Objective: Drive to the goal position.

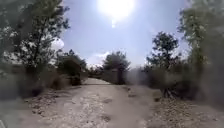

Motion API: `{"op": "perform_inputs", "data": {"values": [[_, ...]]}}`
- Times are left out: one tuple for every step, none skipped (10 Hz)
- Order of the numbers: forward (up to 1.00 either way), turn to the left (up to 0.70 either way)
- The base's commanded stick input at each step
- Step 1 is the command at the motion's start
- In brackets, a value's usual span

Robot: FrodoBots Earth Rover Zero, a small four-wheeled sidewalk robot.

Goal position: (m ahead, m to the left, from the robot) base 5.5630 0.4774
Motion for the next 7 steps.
{"op": "perform_inputs", "data": {"values": [[0.60,0.01],[0.60,0.01],[0.60,0.01],[0.60,0.02],[0.60,0.08],[0.60,0.15],[0.60,0.14]]}}
